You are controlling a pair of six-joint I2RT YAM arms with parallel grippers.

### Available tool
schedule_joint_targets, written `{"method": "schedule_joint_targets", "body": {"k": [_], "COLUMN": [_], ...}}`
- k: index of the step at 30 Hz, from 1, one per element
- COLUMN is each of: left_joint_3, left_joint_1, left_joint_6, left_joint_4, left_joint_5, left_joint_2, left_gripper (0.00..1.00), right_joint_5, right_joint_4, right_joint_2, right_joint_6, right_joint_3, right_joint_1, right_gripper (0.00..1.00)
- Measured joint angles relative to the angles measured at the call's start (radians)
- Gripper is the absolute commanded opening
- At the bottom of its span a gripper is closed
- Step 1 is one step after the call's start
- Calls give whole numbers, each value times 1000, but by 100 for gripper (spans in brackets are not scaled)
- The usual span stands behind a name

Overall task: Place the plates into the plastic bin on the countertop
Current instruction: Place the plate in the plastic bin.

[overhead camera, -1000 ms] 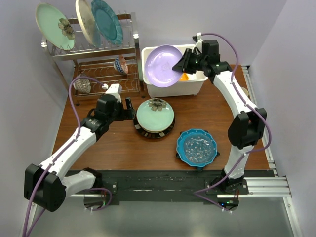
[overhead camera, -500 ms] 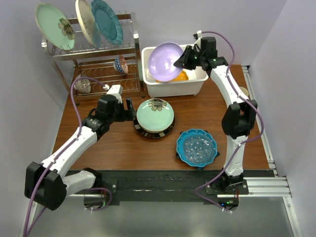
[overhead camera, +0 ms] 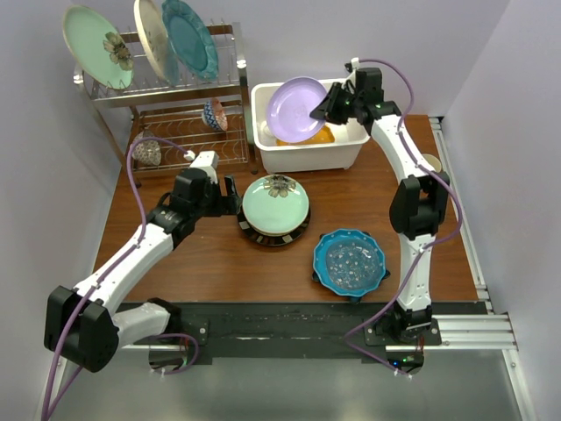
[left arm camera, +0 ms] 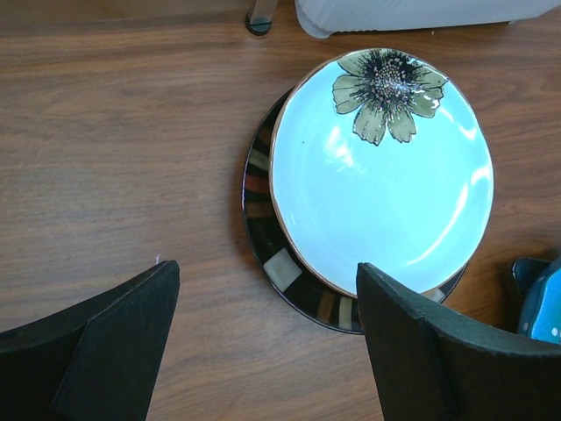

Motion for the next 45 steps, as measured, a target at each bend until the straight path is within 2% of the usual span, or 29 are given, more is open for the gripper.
{"method": "schedule_joint_targets", "body": {"k": [30,36,37,42,43,45], "left_joint_3": [-8,-9,-9,-9,-9,-9], "left_joint_1": [0,0,0,0,0,0], "left_joint_6": [0,0,0,0,0,0], "left_joint_4": [1,2,2,2,2,2], "left_joint_5": [18,20,22,26,26,29], "left_joint_2": [10,16,17,21,22,23], "left_gripper": [86,86,86,86,86,86], "right_joint_5": [73,70,70,71,71,71], "right_joint_4": [0,-3,-5,-15,-18,-23], "right_joint_2": [146,179,182,187,187,187], "right_joint_6": [0,-1,-1,-2,-4,-9], "right_joint_3": [31,48,48,49,51,58], "right_joint_1": [-26,-26,-26,-26,-26,-26], "right_gripper": [0,10,16,31,38,45]}}
